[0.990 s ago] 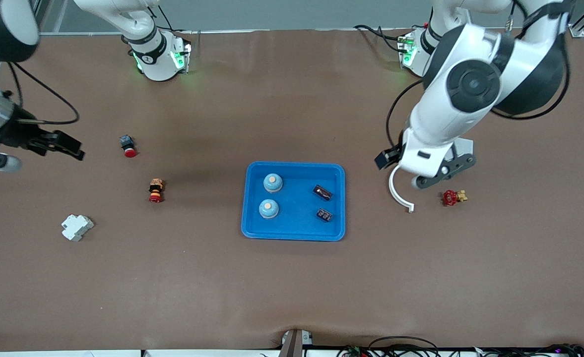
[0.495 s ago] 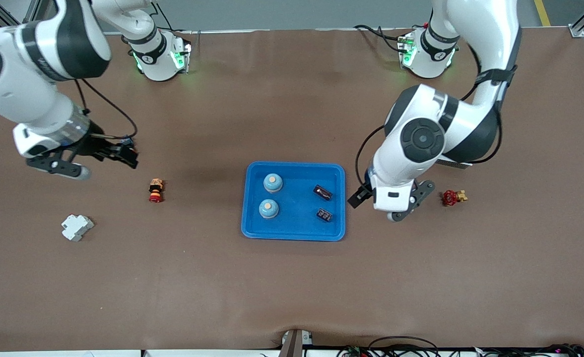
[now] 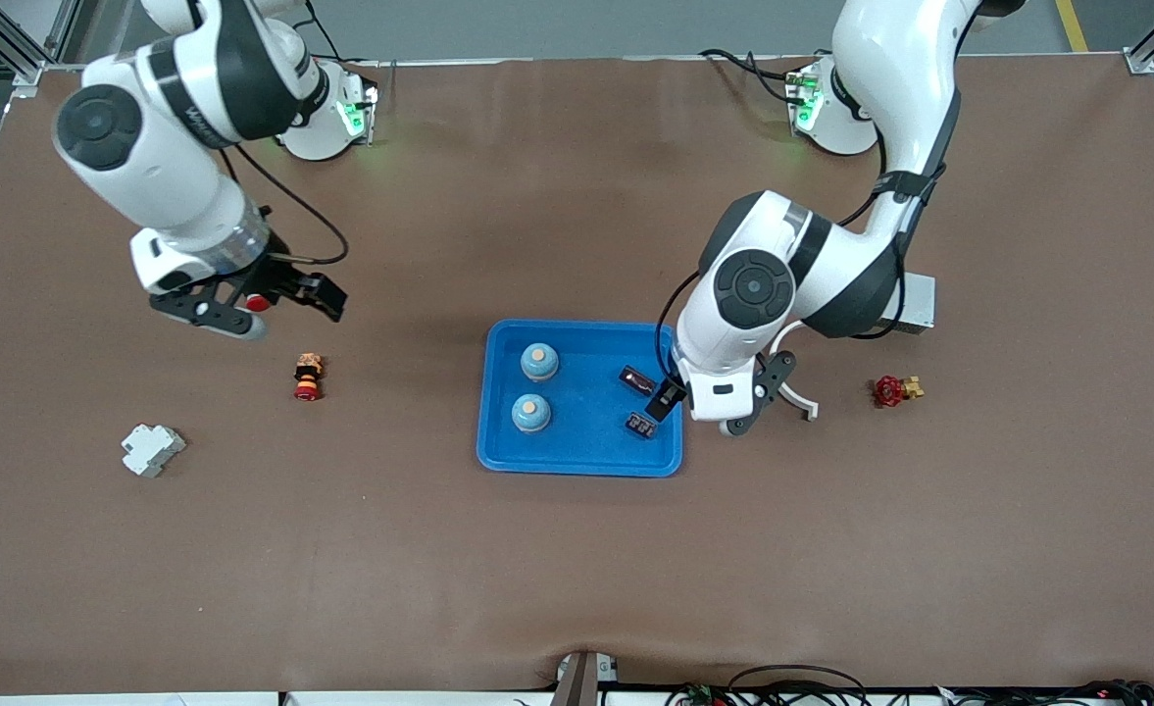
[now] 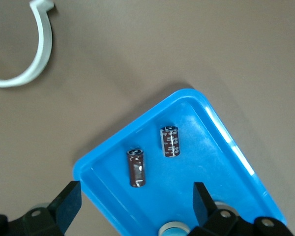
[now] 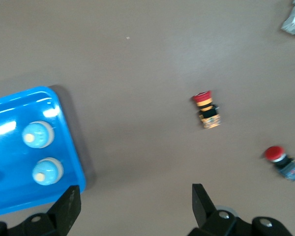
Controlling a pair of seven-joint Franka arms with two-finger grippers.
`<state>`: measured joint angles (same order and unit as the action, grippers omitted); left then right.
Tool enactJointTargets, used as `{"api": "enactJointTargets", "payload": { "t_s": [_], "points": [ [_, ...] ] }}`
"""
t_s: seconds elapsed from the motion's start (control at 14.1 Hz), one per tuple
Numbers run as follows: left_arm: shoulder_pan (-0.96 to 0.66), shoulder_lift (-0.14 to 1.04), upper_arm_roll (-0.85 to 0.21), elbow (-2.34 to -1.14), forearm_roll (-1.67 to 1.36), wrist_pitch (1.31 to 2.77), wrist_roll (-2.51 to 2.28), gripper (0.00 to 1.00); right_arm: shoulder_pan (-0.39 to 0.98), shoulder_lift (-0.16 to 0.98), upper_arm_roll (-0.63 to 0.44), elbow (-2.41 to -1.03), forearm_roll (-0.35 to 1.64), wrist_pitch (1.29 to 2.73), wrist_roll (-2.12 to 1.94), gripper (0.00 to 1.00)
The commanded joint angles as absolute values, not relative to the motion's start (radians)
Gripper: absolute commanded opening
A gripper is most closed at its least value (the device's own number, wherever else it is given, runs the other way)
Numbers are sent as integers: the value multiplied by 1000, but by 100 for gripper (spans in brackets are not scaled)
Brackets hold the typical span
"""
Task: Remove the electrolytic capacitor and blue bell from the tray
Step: 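Lower the left gripper onto the capacitor while the right gripper lowers onto the bell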
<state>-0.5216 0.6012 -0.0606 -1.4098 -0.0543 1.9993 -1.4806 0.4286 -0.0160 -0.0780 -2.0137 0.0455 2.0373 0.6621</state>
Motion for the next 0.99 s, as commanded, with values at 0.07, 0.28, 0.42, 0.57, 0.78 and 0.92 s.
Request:
{"api": "enactJointTargets", "payload": {
  "t_s": [0.07,0.28,0.42,0.57,0.78,0.92],
  "points": [
    [-538,682,-55,-1381,-61,2089,-1549,100,557,50,-89,-2017,40,2144,859,100],
    [-564,727,-55,-1381,-63,2150,-1632,100,624,126,-89,-1991,40,2213,968,100],
    [-572,759,-55,-1381,-63,2183,-1654,100,659,190,-89,-1971,40,2261,1038,100],
    [-574,781,-55,-1382,-64,2201,-1654,100,684,257,-89,-1935,40,2284,1090,100],
    [-597,805,-55,-1384,-64,2203,-1681,100,718,371,-91,-1843,38,2284,1153,100],
    [-601,810,-55,-1387,-60,2203,-1706,100,733,438,-91,-1787,38,2284,1166,100]
  ]
}}
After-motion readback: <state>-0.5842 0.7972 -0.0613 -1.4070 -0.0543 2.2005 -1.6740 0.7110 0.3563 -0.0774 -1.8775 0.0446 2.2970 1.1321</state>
